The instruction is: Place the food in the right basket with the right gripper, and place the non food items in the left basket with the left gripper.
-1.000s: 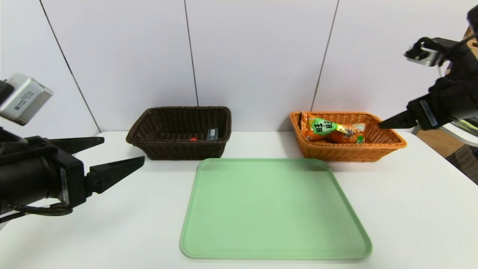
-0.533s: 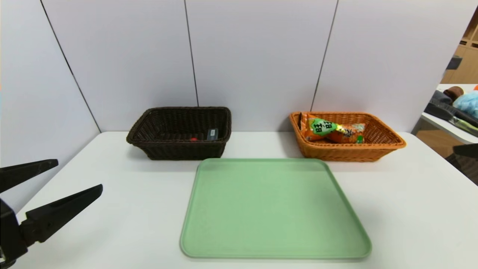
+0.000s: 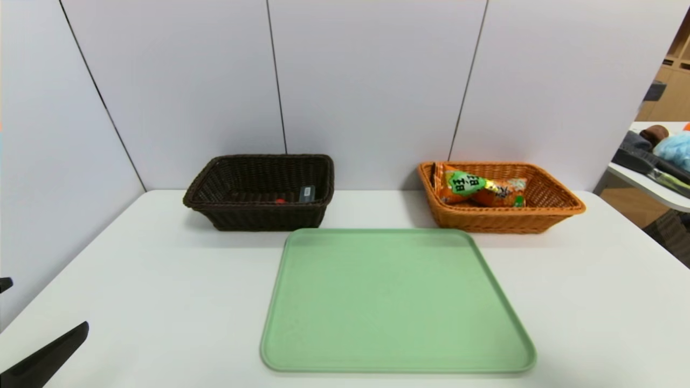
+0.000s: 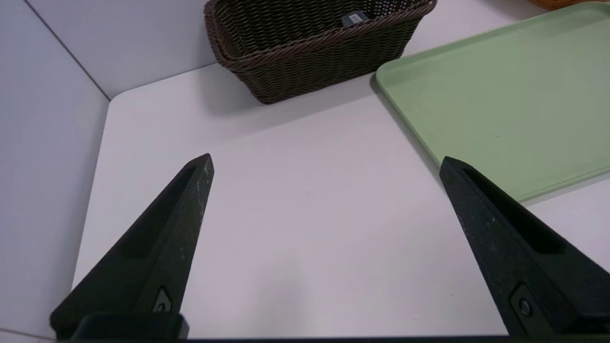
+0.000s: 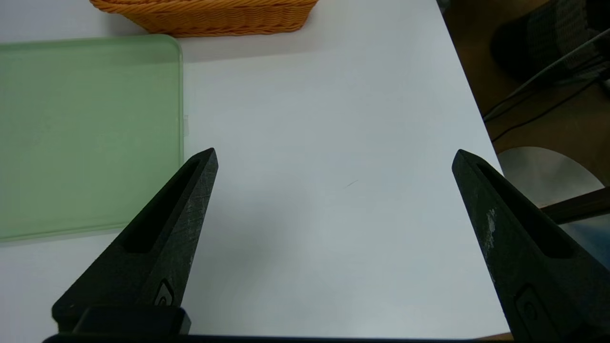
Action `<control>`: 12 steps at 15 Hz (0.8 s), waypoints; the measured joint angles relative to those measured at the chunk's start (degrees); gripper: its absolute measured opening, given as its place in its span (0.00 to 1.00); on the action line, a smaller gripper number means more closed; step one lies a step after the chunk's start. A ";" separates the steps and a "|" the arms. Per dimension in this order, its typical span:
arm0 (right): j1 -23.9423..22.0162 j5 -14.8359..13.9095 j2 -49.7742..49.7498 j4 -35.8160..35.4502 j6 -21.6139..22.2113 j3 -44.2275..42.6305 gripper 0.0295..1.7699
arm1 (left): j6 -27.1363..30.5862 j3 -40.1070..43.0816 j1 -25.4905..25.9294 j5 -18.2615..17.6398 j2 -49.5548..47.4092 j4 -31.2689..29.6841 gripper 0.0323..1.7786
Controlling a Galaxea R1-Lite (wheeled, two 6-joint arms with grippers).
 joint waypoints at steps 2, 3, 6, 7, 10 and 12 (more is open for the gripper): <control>-0.09 -0.01 -3.72 0.09 0.09 1.99 0.96 | 0.13 2.01 2.26 -0.10 -3.39 0.02 0.95; -0.11 0.02 -5.27 0.22 0.05 2.90 0.96 | 0.16 3.22 3.36 -0.11 -5.29 0.30 0.95; -0.07 0.10 -8.66 0.85 -0.13 5.53 0.96 | 0.22 7.03 7.13 -0.55 -10.74 1.39 0.95; 0.01 0.13 -9.16 1.18 -0.16 5.81 0.96 | 0.20 8.08 8.48 -1.15 -12.29 1.72 0.95; 0.56 0.63 -9.62 1.49 -0.35 6.23 0.96 | 0.28 10.47 11.41 -3.17 -16.59 2.63 0.95; 2.01 0.88 -9.59 1.46 -0.55 6.40 0.96 | 0.35 11.72 12.70 -3.69 -19.54 4.75 0.95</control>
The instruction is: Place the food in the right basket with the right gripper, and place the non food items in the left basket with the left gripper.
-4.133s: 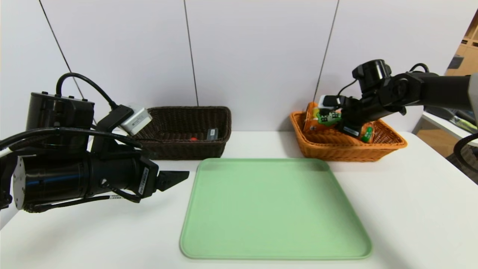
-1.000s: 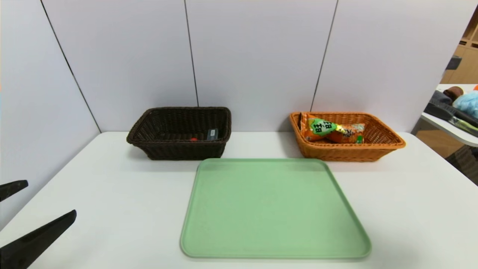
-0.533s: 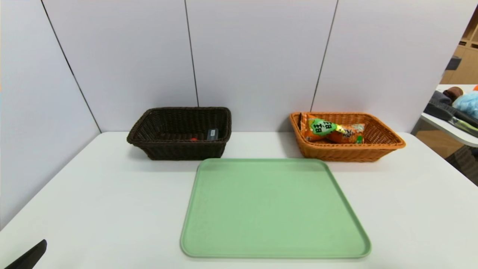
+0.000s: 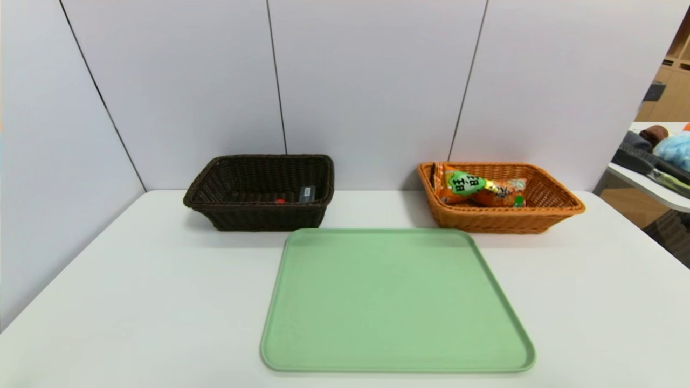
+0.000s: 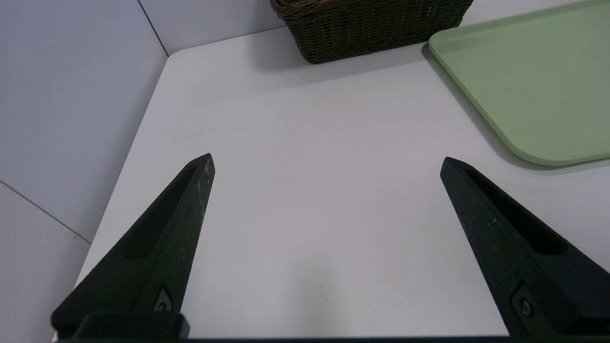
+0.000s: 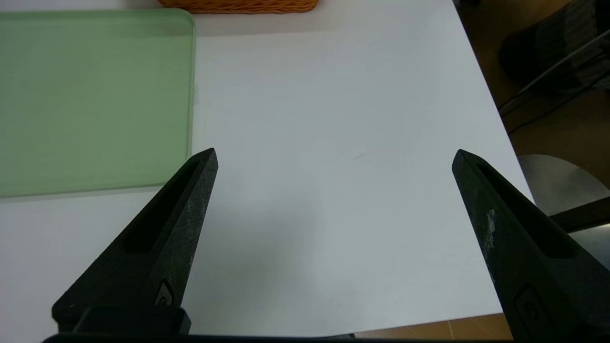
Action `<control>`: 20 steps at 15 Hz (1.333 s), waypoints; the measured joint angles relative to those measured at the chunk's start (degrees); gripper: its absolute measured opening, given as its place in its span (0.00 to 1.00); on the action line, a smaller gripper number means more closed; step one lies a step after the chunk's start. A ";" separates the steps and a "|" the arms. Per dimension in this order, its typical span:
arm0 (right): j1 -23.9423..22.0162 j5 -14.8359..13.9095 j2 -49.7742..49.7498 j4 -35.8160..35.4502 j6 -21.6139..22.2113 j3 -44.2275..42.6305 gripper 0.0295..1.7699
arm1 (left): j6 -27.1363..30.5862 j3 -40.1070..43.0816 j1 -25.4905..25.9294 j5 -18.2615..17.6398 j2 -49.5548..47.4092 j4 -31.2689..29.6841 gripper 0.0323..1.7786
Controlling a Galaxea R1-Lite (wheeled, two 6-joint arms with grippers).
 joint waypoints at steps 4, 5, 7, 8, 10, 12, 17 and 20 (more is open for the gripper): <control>5.89 0.79 -1.32 1.83 0.20 0.68 0.96 | 1.77 3.45 1.01 0.32 -4.05 0.60 0.95; 6.39 0.83 -2.06 1.93 0.30 1.21 0.96 | 2.16 4.68 1.04 0.48 -4.96 0.57 0.95; 6.78 0.90 -4.05 1.74 0.46 2.76 0.96 | 2.34 6.86 0.93 0.56 -6.97 0.52 0.95; 6.85 0.90 -5.10 1.62 0.50 3.44 0.96 | 2.43 7.91 0.88 0.56 -8.07 0.49 0.95; 6.86 0.88 -7.44 1.44 0.52 4.52 0.96 | 2.32 9.79 0.87 0.52 -10.45 0.50 0.95; 6.80 0.80 -9.67 1.29 0.55 5.40 0.96 | 1.80 11.08 0.87 0.52 -12.20 0.41 0.95; 6.19 0.61 -16.53 1.33 0.61 8.57 0.96 | -1.62 12.42 0.87 0.89 -13.36 -1.33 0.95; 5.33 0.44 -21.05 1.19 0.61 10.93 0.96 | -3.06 13.58 0.87 0.78 -13.40 -4.51 0.95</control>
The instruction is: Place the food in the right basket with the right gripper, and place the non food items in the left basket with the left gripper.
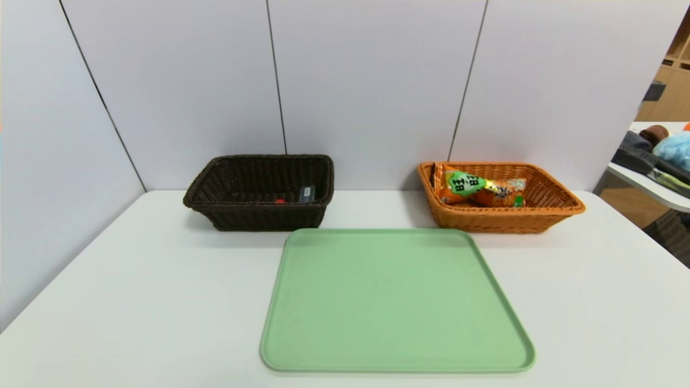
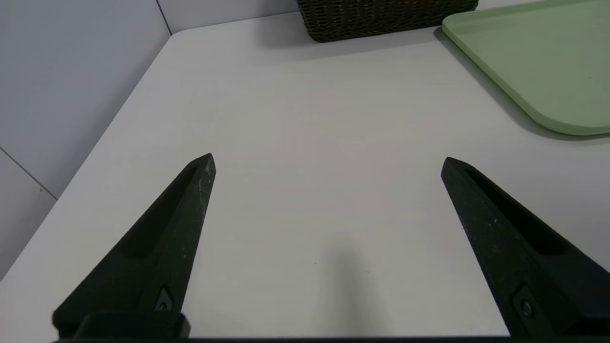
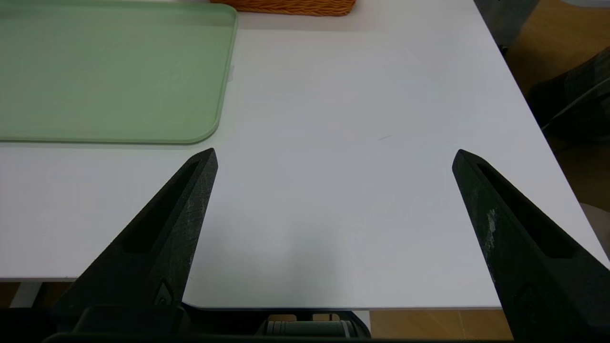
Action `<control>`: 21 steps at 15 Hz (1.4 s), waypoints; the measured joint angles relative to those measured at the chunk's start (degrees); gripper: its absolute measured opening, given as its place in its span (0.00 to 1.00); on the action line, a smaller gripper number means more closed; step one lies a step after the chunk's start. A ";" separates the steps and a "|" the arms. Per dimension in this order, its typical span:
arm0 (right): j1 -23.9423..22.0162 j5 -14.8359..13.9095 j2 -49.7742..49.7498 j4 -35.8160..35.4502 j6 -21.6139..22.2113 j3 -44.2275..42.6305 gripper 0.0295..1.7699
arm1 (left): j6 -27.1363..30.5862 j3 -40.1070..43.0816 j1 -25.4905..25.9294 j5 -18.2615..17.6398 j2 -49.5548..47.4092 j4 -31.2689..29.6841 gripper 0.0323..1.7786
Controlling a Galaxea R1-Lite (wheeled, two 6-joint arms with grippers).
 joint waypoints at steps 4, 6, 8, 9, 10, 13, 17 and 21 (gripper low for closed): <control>-0.22 -0.24 -4.68 -1.08 1.34 2.57 0.96 | -0.24 0.30 0.00 0.11 -0.07 -0.06 0.95; 0.00 -0.68 -7.53 -2.85 1.57 4.99 0.96 | -0.22 0.32 0.00 0.11 -0.07 -0.02 0.95; 0.09 -1.32 -10.25 -6.35 1.62 8.78 0.96 | -0.22 0.32 0.00 0.13 -0.07 -0.05 0.95; 0.09 -1.51 -11.63 -8.97 1.62 11.14 0.96 | -0.20 0.32 0.00 0.13 -0.07 0.00 0.95; 0.11 -1.95 -12.70 -12.32 1.73 13.85 0.96 | -0.22 0.32 0.00 0.13 -0.07 0.00 0.95; 0.17 -4.27 -14.36 -25.48 3.27 23.30 0.96 | -0.24 0.32 0.00 0.16 -0.07 0.00 0.95; 0.20 -4.17 -14.96 -39.06 3.45 34.77 0.96 | -0.22 0.32 0.00 0.16 -0.07 0.00 0.95; 0.20 -1.55 -14.98 -39.56 3.43 39.20 0.96 | -0.22 0.32 0.00 0.11 -0.07 0.00 0.95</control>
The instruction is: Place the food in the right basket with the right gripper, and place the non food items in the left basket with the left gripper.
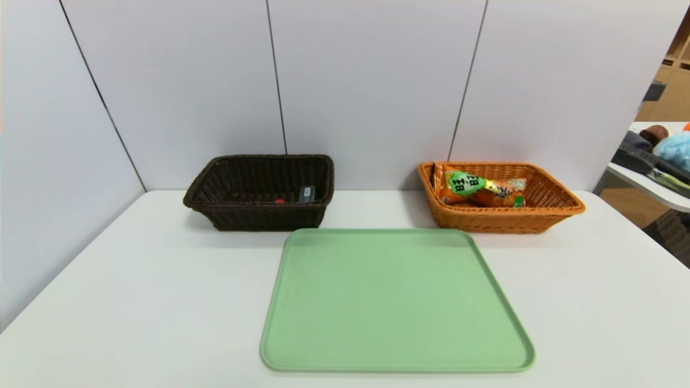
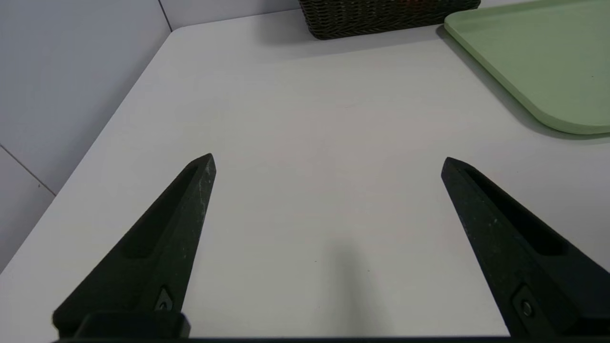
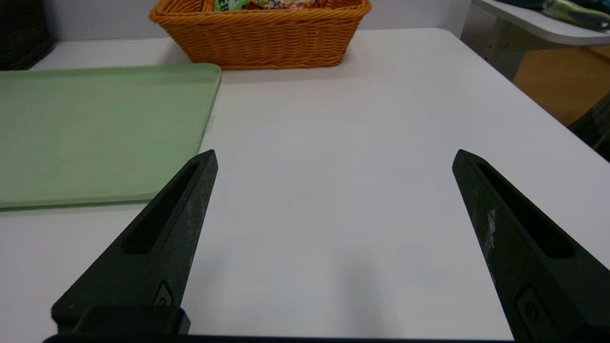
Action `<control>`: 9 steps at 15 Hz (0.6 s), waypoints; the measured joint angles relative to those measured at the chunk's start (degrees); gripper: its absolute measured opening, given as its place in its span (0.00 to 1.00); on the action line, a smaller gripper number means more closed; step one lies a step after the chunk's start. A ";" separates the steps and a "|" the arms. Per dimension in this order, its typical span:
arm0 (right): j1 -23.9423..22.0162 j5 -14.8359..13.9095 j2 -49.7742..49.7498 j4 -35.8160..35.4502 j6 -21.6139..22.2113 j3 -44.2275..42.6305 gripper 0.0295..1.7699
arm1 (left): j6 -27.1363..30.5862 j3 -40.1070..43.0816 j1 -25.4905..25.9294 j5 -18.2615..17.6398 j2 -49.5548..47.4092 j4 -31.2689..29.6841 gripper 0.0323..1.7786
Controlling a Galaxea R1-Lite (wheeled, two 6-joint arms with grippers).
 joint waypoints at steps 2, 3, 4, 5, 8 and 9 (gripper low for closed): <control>0.00 3.29 0.00 0.00 -0.13 1.77 0.96 | 0.00 0.00 0.00 0.02 0.00 0.00 0.95; 0.00 3.54 0.00 -0.11 -0.20 1.99 0.96 | 0.00 0.00 0.00 0.00 0.00 0.02 0.95; 0.00 3.58 0.00 0.00 -0.20 2.17 0.96 | 0.00 0.00 0.00 0.02 0.00 0.00 0.95; 0.00 3.64 0.00 -0.11 -0.22 2.23 0.96 | 0.00 0.00 0.00 0.02 0.00 0.00 0.95; 0.00 3.73 0.00 -0.48 -0.02 2.43 0.96 | -0.02 0.00 0.00 0.05 0.00 0.00 0.95; 0.00 3.73 0.00 -0.48 -0.05 2.43 0.96 | -0.02 0.00 0.00 0.05 0.00 0.00 0.95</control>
